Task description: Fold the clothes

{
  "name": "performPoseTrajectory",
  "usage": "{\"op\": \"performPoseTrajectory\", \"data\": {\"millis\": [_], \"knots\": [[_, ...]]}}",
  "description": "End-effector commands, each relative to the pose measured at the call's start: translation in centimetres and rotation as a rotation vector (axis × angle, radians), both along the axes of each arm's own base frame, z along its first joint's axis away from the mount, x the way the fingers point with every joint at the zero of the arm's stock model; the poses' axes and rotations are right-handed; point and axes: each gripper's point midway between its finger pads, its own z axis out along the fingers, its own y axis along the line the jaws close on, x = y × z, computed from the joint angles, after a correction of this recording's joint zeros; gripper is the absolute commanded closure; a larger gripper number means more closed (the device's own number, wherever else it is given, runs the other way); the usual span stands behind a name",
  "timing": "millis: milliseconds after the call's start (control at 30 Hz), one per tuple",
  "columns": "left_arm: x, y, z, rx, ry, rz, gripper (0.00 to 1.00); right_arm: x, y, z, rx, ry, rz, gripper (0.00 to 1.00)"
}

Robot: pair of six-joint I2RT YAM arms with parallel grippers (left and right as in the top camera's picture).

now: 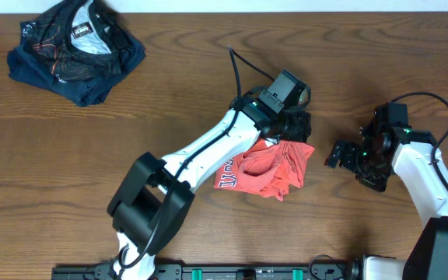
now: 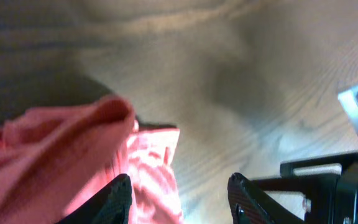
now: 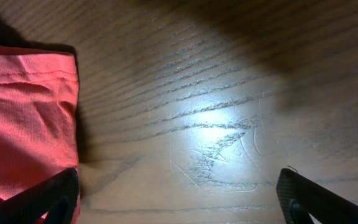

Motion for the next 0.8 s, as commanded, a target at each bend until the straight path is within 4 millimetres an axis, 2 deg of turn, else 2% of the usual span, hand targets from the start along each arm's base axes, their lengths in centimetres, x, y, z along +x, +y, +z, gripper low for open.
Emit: {"op": "performPoseTrajectory", "data": {"millis": [0,100,133,233,300,367,567,667,767], "knots": [[-0.7,1.1,6.5,-0.049,-0.107,-0.049,0.47,-0.2,0.2,0.0,-0.004,0.003,0.010,0.01],[-2.2,4.8,7.7,0.059,-0.108,-0.048,0.41,-0.3,0.2,-0.1,-0.003,0.005,0.010,0.01],[-2.8,6.5,7.7,0.119,-0.111,-0.071,0.35,-0.3,0.2,-0.1,-0.003,0.006,0.010,0.01],[-4.6,10.5,6.4,0.292,-0.090,-0.159,0.28,-0.4,0.2,-0.5,-0.004,0.002,0.010,0.01],[-5.7,12.4,5.1,0.373,-0.035,-0.196,0.26,-0.4,0.2,-0.8,-0.004,-0.003,0.009,0.01],[-6.5,13.2,3.8,0.413,0.016,-0.213,0.26,-0.5,0.2,-1.2,-0.004,-0.007,0.008,0.01],[-7.3,13.8,-0.8,0.492,0.120,-0.266,0.26,-1.6,0.5,-2.3,0.007,0.021,-0.001,0.01],[-7.8,13.4,-2.7,0.491,0.184,-0.307,0.26,-2.0,0.5,-2.7,0.007,0.030,-0.001,0.01],[-8.6,12.5,-3.9,0.453,0.243,-0.340,0.27,-2.1,0.5,-2.9,0.008,0.028,-0.001,0.01]]}}
